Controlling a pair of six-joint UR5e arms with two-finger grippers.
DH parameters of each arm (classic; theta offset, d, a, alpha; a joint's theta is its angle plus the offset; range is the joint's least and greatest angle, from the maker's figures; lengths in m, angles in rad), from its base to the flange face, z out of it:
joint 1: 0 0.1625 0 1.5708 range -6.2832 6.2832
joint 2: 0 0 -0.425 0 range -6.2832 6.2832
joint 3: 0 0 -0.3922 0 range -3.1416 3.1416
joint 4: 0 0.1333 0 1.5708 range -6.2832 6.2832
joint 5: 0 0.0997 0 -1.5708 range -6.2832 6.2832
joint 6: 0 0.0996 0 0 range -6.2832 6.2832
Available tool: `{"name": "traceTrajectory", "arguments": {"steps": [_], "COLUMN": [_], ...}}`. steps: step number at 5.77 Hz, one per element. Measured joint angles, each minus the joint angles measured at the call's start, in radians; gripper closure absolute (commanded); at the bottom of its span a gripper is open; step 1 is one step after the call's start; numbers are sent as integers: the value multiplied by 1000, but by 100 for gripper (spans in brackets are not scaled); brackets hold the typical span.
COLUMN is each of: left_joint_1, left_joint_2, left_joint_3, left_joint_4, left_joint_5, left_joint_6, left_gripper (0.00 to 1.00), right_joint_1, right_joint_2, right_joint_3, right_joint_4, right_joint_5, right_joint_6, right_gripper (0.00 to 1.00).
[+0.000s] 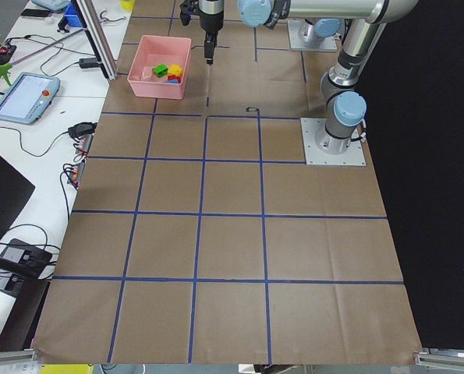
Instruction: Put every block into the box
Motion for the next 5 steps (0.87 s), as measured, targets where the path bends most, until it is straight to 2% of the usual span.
{"name": "traceTrajectory", "arguments": {"steps": [2,5], "left_joint_1": [-29,-40], "left_joint_2": [21,19], "left_joint_3": [-3,-8], "left_joint_4": [-12,-8], "left_joint_5": [37,44], "left_joint_6": [-8,-6], "left_gripper": [0,0], "right_joint_1": [0,0], "right_joint_2": [0,0], "right_joint_3": [0,2], "right_joint_4": [0,0], "right_joint_5": [1,1], "right_joint_6": [0,-1], "right_gripper": [0,0]}}
